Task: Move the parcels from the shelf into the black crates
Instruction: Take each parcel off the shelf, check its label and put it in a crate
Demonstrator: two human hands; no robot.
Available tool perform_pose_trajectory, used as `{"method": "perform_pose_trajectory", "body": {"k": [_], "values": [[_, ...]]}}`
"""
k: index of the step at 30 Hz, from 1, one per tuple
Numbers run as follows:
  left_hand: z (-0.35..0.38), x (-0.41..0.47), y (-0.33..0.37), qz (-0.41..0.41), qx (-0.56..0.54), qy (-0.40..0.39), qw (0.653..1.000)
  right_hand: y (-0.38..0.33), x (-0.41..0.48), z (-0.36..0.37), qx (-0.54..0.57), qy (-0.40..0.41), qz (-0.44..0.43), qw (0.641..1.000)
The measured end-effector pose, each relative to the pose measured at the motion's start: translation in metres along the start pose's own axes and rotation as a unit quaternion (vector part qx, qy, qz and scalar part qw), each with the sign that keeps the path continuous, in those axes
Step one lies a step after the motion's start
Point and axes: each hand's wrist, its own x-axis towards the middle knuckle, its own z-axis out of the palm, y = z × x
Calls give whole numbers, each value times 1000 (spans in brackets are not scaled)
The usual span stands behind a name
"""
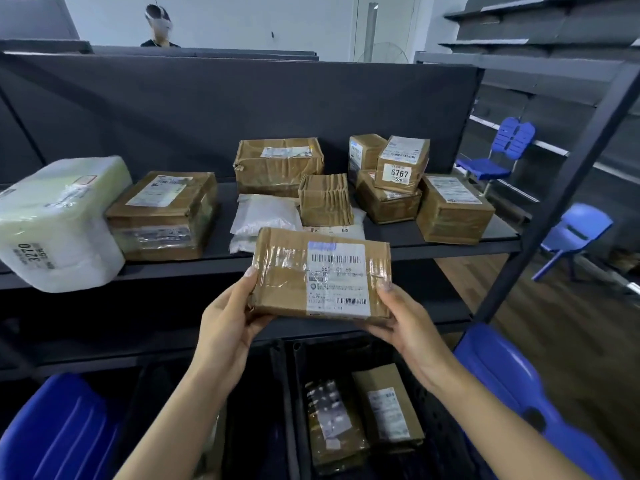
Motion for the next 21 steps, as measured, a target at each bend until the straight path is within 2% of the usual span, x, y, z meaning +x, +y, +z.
{"method": "perform_pose_trajectory", "body": {"k": [4, 9, 13, 16, 21], "values": [[10, -17, -14, 27, 45, 1, 999, 0, -1, -16, 37, 14, -19, 999], [27, -37, -29, 59, 109, 14, 992, -1, 1, -45, 17, -1, -55, 998], [44, -50, -51, 66, 116, 40, 990, 2, -4, -62, -49, -10, -70, 996], [52, -58, -66, 62, 94, 68, 991, 7, -10, -71, -146, -8, -83, 986], [57, -66, -82, 71, 100, 90, 988, 15, -20, -72, -271, 78, -168, 945]]}}
